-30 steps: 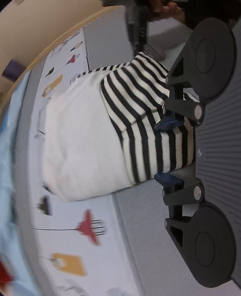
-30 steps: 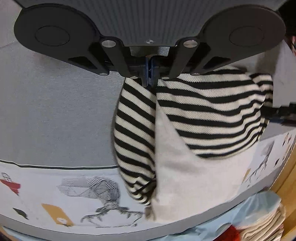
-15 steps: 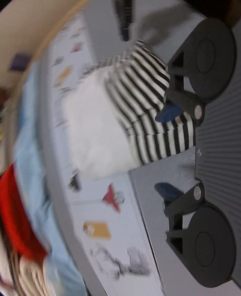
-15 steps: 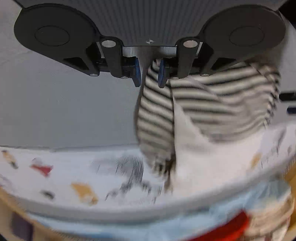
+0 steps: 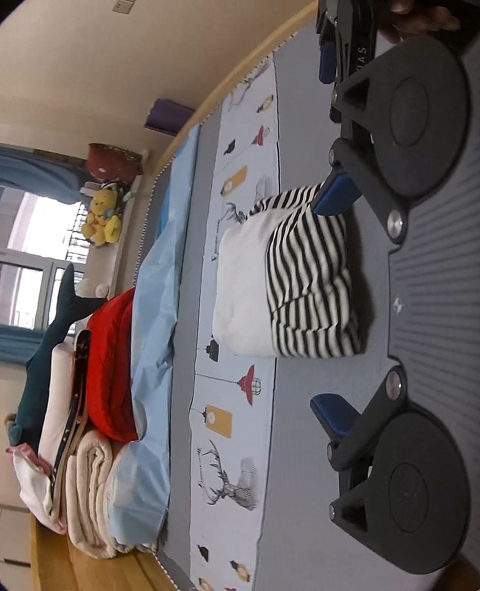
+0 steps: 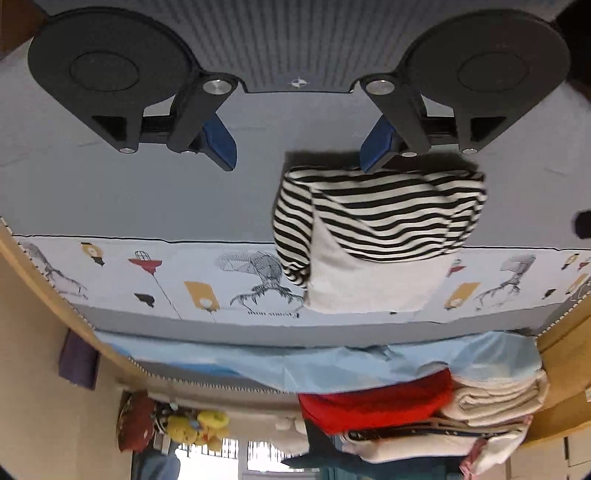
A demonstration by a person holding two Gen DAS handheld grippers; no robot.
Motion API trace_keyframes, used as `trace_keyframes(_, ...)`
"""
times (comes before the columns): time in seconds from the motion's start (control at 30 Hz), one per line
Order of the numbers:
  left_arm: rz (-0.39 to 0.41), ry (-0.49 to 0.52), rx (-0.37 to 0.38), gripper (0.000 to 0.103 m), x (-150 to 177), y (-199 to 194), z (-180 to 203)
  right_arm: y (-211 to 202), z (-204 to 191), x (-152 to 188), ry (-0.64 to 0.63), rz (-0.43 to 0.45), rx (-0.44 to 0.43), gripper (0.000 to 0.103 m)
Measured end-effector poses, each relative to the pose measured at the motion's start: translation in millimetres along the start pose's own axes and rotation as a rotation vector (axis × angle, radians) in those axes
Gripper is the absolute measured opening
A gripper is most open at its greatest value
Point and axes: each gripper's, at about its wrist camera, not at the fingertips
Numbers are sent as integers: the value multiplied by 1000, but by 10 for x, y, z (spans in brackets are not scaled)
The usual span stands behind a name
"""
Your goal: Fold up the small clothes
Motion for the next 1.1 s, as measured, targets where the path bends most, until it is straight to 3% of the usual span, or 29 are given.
trace_keyframes(0.13, -52, 15, -51, 103, 219, 9, 121, -216, -94, 160, 21, 43, -4, 82)
trace_keyframes(0.27, -119, 2, -54, 103, 324, 112, 130, -267, -201, 295, 65, 14, -25, 82)
trace_keyframes(1.1, -128, 0, -41, 103, 379, 245, 201, -210, -476, 289, 31, 17, -54, 83)
Point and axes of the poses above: each gripper's, at about its wrist camera, not at the fingertips, and y roughly the way its jaws point, z to its right, x to its underside, and after that the axes turned 1 degree about -y, right-handed
